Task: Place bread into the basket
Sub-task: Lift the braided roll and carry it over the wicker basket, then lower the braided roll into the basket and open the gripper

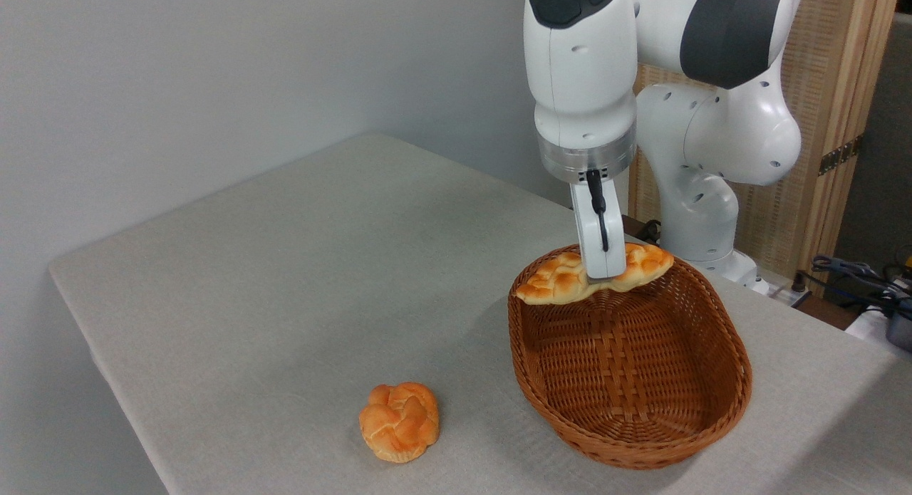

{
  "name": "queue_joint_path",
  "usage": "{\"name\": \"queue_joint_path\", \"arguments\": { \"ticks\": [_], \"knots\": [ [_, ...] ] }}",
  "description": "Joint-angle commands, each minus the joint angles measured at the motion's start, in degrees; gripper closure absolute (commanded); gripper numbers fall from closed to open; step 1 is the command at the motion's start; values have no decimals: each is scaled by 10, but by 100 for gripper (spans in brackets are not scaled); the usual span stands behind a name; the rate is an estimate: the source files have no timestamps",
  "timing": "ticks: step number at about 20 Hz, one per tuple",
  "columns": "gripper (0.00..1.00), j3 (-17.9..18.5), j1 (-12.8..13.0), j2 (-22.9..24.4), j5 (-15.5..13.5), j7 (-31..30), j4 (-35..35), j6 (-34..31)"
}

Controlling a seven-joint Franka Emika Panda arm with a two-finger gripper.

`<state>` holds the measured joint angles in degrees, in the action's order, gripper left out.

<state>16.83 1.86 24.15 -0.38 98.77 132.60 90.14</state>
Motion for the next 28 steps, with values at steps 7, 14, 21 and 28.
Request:
{"name": "queue_joint_path", "arguments": {
  "ticks": [7,14,21,28],
  "knots": [
    [7,9,9,-1,20,6,13,-4],
    [0,9,9,-3,19,0,13,-8],
    [0,9,8,-3,16,-2,7,-8],
    [0,2,10,-37,-20,-47,-109,-8]
  ]
}}
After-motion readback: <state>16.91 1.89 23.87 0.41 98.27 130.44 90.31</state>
